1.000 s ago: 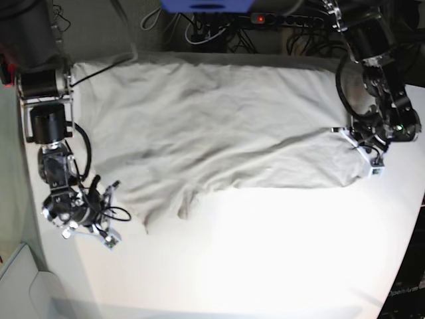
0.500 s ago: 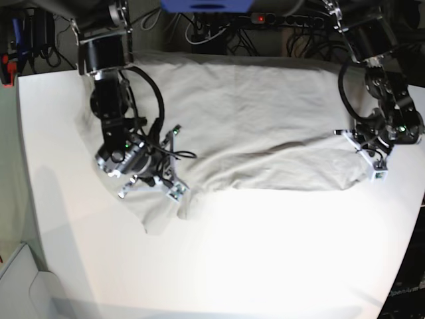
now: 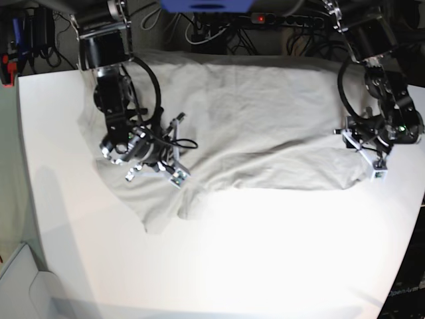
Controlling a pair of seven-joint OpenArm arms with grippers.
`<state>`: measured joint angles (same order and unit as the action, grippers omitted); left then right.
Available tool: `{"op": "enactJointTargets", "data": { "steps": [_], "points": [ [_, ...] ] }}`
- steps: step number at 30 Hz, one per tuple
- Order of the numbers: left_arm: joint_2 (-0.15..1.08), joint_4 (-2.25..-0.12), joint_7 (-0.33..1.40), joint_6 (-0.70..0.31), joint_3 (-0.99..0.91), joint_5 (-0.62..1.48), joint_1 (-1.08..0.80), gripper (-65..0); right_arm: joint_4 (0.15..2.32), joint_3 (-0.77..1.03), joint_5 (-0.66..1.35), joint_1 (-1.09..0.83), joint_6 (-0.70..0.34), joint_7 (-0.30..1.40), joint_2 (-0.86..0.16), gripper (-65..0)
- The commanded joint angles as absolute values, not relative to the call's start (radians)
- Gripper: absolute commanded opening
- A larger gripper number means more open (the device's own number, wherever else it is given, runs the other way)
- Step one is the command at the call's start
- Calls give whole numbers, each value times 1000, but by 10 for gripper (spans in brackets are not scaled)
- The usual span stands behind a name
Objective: Layout the t-shirt on the table in an organized manner, then fold the t-shirt properly
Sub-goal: 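Regrasp the shirt with the right gripper and move the left gripper outward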
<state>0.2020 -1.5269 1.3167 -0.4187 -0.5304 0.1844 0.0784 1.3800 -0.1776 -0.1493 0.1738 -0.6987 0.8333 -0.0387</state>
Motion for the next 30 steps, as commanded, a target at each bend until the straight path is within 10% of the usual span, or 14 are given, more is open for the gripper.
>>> {"op": "enactJointTargets", "data": {
  "steps": [1,15,18,22,30],
  "points": [
    [214,-1544,1319,-417,-533,191,84,-321,1380,-177,-153,188,-698,845,-42,-650],
    [255,-1523,1317,-418,-789,182,213,-277,1334,-179,-153,191,-698,842,-54,-650],
    [277,-1419,1316,-417,-763,182,280,-371,1333,-179,-153,185,-698,811,-56,-650],
    [278,-1316,1314,-417,-768,182,340,-650,1333,-179,-153,185,-698,811,-58,-650],
    [271,-1291,1187,-414,-819,182,349,-650,1333,-177,-154,183,-698,811,-70,-650]
  ]
}}
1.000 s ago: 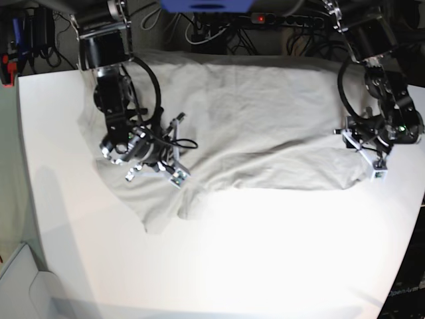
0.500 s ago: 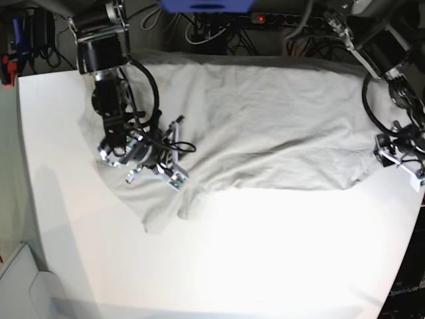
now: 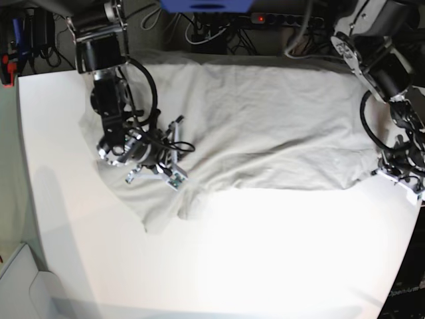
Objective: Layout the t-shirt on the table in an organized manner, then fold the t-shirt properly
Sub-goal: 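Regrasp the shirt with the right gripper and move the left gripper outward, then pull the shirt hem with the left gripper away from the right gripper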
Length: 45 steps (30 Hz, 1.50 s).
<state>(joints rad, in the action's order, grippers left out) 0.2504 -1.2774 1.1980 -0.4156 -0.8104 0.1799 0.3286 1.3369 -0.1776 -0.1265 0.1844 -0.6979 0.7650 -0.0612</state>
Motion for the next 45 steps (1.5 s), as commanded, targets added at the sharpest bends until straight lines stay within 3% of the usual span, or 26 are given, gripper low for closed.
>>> {"op": "enactJointTargets", "data": {
  "steps": [1,3,8,23,30,37,45],
  "points": [
    [271,-1280,1176,-414,-843,182,349,-650,1333,-177,-154,183,-698,811,-70,-650],
    [277,-1225,1152,-407,-888,182,366,-650,1333,-177,-154,183,-698,809,-71,-650],
    [278,-1104,1027,-271,-905,191,384,-650,1333,-177,-154,183,-698,809,-70,-650],
    [249,-1064,918,-260,-894,188,397,-650,1333,-177,-154,183,-698,809,-68,-650],
    [257,-852,852,-260,-809,186,456,-650,1333,-179,-154,183,-698,812,-68,-650],
    [257,-822,842,-259,-811,183,456,-650,1333,-179,-154,183,-698,809,-74,-650],
    [329,-707,667,-259,-806,182,458,-650,1333,-179,-154,183,-698,811,-79,-650]
  ]
}}
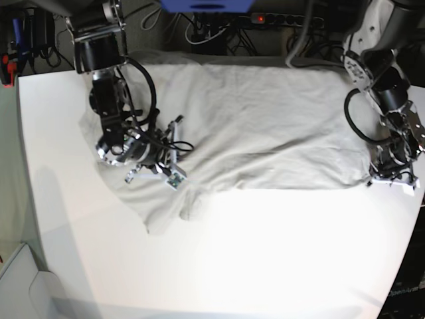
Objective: Layout the t-shirt on the table in an organized manner, then fold the t-shirt properly
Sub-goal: 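Pull the shirt hem with the left gripper away from the right gripper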
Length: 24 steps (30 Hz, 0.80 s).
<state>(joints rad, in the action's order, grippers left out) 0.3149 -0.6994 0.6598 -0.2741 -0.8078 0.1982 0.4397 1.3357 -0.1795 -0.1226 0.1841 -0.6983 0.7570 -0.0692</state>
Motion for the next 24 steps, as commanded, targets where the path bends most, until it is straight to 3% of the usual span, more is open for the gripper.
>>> {"op": "enactJointTargets", "data": {
  "steps": [1,7,16,21,24],
  "points": [
    [338,-677,636,-259,-806,182,467,-650,1333,-179,-154,183,-698,811,-79,-650],
    [386,-544,507,-257,-662,182,533,-650,1333,-179,-154,176,-698,814,-91,-650],
    [387,-535,332,-257,-360,182,618,-650,1333,-179,-154,163,-698,811,-99,-650],
    [401,-542,369,-257,-231,182,702,-650,1333,-179,-154,171,-698,816,-99,-650],
    [433,-622,519,-257,-213,182,710,-650,1333,-179,-154,174,-698,817,-99,-650]
  ]
}}
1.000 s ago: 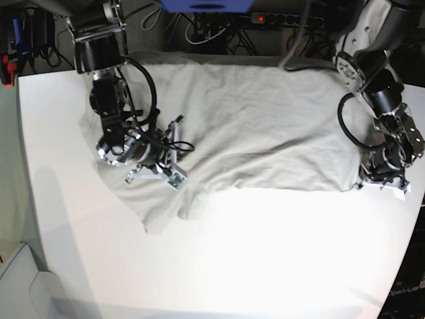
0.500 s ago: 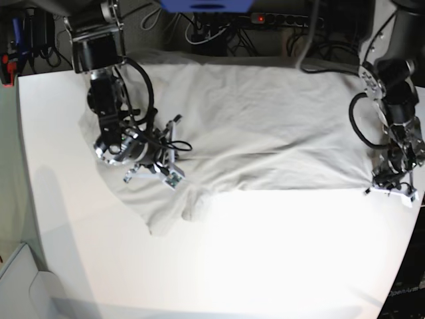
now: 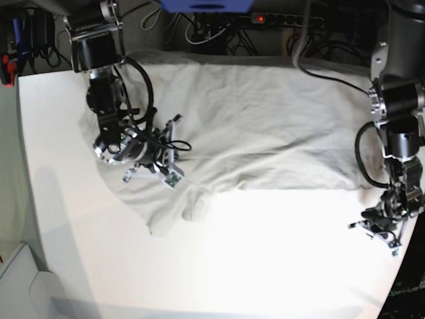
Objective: Layout the t-shirt on the table in an organized manner, then fold the t-shirt properly
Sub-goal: 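Pull the shirt hem with the left gripper away from the right gripper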
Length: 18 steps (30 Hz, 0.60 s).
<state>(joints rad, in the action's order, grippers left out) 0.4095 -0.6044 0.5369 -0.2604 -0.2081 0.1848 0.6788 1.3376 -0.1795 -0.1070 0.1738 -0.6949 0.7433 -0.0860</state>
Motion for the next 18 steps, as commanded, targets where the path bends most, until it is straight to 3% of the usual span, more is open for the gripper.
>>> {"op": "enactJointTargets", "data": {
  "steps": [1,6,13,18],
  "points": [
    [440,-662,585,-259,-214,182,707,-650,1333,-179,-154,174,-698,817,-99,-650],
    [504,-777,829,-259,-219,189,633,-650,1333,-179,-154,189,-698,817,-94,-650],
    [512,-812,986,-266,-219,191,549,-650,1333,-179,-154,191,-698,814,-94,-650],
    [507,-808,1007,-266,-219,191,504,-650,1333,-179,-154,191,-698,812,-94,-650]
  ]
}}
